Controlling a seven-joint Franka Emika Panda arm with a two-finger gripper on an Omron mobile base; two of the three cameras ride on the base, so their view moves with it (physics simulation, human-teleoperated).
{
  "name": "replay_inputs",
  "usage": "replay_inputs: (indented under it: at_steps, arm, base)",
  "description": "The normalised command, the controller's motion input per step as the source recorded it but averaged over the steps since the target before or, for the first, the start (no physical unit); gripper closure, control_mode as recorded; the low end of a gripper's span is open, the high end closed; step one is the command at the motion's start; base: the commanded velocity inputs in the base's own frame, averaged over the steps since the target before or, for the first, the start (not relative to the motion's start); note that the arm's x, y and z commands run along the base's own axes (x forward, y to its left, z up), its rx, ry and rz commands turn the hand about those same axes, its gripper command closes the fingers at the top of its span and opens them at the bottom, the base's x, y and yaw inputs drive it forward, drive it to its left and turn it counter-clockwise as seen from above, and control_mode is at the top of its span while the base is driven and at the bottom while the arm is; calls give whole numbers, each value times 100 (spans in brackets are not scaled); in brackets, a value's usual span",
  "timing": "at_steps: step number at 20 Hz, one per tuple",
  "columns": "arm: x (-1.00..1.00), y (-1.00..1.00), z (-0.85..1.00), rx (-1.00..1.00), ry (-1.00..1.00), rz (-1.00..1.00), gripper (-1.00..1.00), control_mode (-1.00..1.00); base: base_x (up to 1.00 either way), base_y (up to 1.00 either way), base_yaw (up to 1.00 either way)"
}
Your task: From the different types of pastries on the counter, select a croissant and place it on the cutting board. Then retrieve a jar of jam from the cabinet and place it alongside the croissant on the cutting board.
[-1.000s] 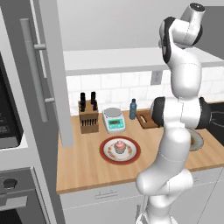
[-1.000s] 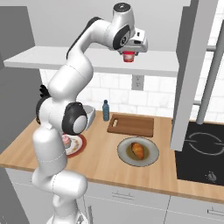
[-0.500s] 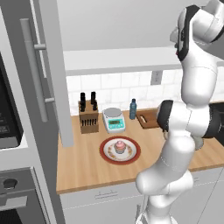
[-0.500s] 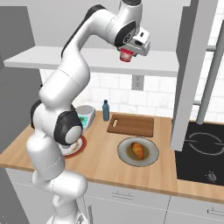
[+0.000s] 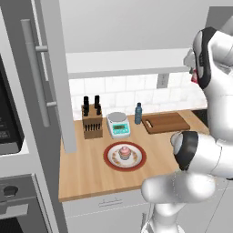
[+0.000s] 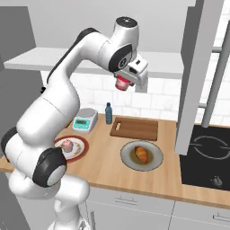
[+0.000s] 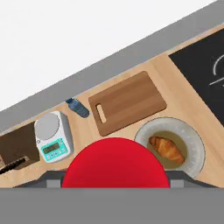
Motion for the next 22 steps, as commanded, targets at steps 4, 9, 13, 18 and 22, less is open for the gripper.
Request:
replay_inputs:
  at_steps: [4, 9, 13, 18, 22]
  arm:
    - [-82, 25, -96, 0, 17, -17, 100, -100]
    - [-45, 16, -51, 2, 5, -3, 100, -100]
    - [4, 63, -95, -9, 0, -7, 100, -100]
    - [100, 26, -22, -7, -3, -12, 100, -100]
    - [29, 0, 0, 0, 1, -2, 100, -100]
  base:
    - [0, 0, 0]
    - [0, 0, 0]
    - [0, 0, 0]
    - [0, 0, 0]
    - [0, 0, 0]
